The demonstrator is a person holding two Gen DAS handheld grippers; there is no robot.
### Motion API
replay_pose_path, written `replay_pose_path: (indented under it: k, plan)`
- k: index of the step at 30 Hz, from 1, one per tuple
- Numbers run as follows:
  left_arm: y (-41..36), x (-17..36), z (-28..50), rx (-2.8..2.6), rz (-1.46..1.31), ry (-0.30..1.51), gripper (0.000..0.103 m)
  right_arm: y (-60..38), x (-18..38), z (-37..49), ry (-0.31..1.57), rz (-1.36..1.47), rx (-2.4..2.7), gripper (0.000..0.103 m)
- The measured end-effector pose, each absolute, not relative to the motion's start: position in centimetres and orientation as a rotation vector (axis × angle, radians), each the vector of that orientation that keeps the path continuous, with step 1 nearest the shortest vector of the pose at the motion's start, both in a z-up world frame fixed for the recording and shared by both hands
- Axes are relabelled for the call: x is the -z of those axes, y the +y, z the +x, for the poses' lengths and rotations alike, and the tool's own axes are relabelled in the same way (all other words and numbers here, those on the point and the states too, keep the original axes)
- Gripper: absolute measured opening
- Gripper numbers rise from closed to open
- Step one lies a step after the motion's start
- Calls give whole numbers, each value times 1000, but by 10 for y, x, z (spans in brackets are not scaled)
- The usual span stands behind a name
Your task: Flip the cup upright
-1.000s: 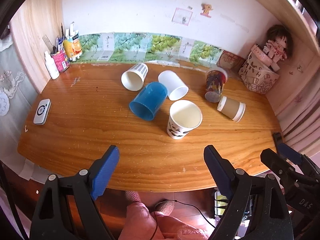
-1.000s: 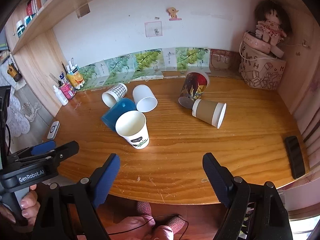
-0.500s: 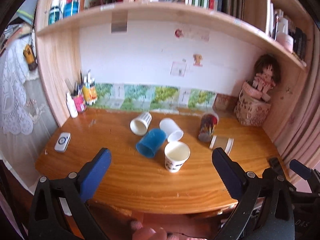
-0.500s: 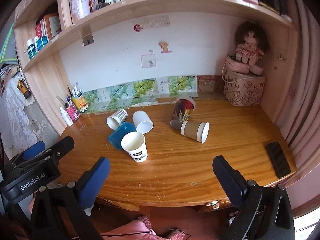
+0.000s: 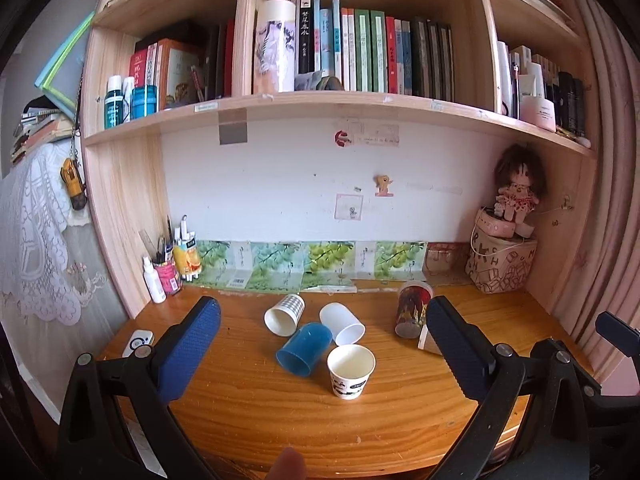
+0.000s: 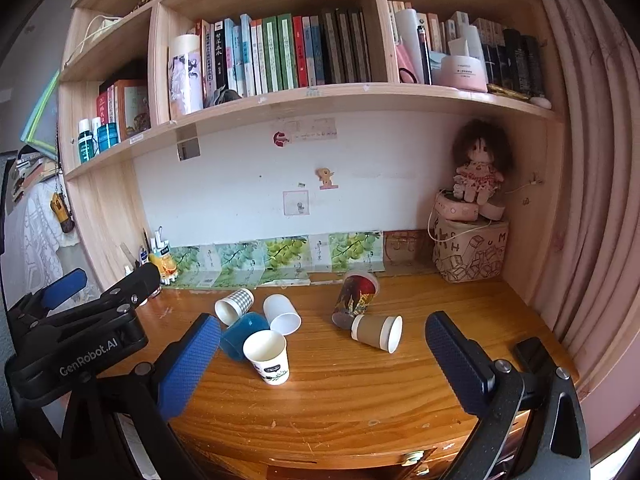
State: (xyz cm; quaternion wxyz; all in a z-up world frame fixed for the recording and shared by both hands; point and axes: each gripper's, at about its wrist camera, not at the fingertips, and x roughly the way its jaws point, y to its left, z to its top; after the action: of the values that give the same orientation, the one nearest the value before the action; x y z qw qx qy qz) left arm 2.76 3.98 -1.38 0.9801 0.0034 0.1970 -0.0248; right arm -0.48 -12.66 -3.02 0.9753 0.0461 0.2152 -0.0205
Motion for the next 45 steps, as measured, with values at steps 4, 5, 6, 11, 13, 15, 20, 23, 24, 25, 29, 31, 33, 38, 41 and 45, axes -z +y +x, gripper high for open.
replay_pose_path:
  k: [4, 5, 6, 11, 13, 15, 20, 23, 24, 25, 29, 31, 33, 38, 41, 45]
  plan:
    - [35, 13, 28, 57, 21, 381, 103, -129, 30, -6, 423, 99, 44, 103]
    - [33, 13, 26, 57, 23, 374, 103, -129, 31, -6, 420, 99, 44, 103]
    - [32, 13, 26, 58, 25, 369, 103, -130, 31, -6, 418, 99, 41, 103]
    - [28, 12, 26, 45, 28, 344, 103, -134, 31, -3, 411, 102, 24, 103]
    - [27, 12, 27, 41, 26, 340, 103, -136, 31, -2, 407, 100, 17, 103]
    - [25, 11, 27, 38, 27, 334, 103, -138, 31, 0, 401, 99, 9, 103]
    - [19, 10, 29, 28, 29, 321, 103, -144, 32, 4, 395, 102, -13, 103]
    - [15, 10, 31, 23, 30, 318, 103, -148, 32, 7, 389, 104, -20, 103]
    - [14, 10, 32, 21, 29, 319, 103, -149, 32, 8, 388, 104, -21, 103]
    - [13, 11, 33, 19, 28, 319, 103, -150, 32, 9, 388, 104, -22, 103]
    - [10, 12, 38, 11, 22, 325, 103, -153, 33, 15, 394, 103, -31, 103]
    - [8, 13, 40, 7, 21, 326, 103, -155, 34, 18, 395, 101, -34, 103]
    - [9, 13, 40, 7, 22, 325, 103, -156, 35, 20, 395, 100, -36, 103]
    - [5, 14, 50, 0, 25, 329, 103, -160, 36, 28, 399, 102, -45, 103]
    - [3, 16, 55, -2, 24, 334, 103, -162, 37, 34, 404, 105, -51, 103]
    - [0, 18, 61, -6, 21, 345, 103, -165, 40, 42, 417, 110, -58, 103]
